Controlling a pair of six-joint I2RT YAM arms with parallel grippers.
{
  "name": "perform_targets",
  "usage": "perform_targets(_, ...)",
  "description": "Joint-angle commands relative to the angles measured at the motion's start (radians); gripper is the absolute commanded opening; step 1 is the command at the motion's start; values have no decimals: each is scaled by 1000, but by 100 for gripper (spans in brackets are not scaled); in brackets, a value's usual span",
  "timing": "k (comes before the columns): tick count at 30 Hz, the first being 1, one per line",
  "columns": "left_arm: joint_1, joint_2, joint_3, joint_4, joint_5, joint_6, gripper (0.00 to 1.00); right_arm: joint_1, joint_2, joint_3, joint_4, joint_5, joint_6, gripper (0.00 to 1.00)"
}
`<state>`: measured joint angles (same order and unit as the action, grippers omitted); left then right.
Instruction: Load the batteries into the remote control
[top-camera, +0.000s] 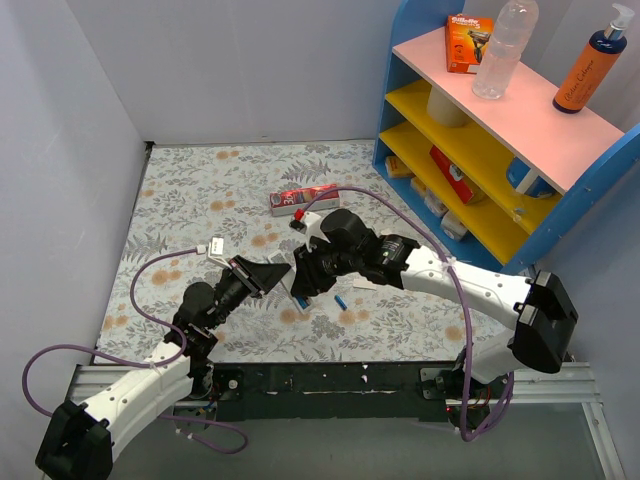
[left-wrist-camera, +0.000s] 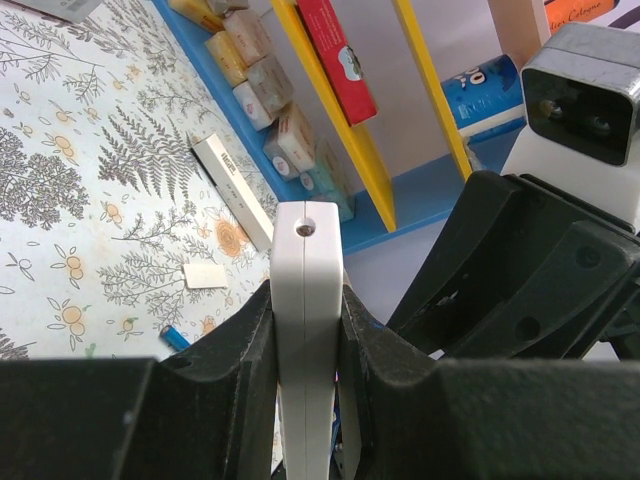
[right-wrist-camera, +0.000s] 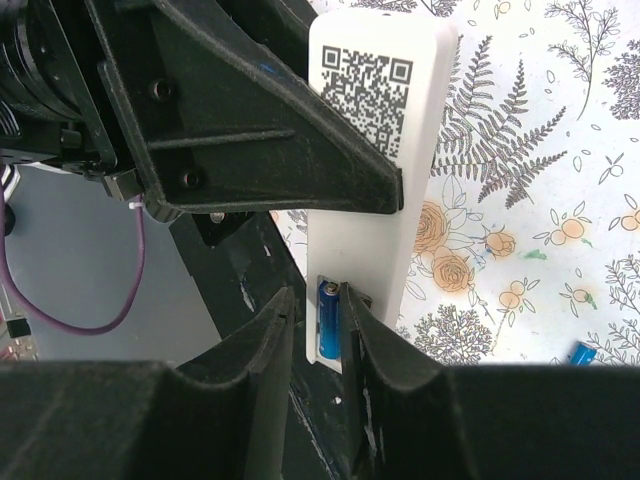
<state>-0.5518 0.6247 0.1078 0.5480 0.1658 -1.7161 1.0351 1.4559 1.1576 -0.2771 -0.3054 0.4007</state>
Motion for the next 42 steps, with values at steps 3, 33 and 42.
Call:
perform_targets(3, 3, -19, 44, 36, -2, 4, 0, 11, 11, 47, 30, -26, 10, 29)
perform_targets(33, 1, -79, 78, 21, -123, -154, 0, 135, 67, -12, -2, 186, -54, 1)
perform_targets(42, 1, -77, 63, 44, -63, -90, 0, 137, 49, -6, 21, 201, -52, 1)
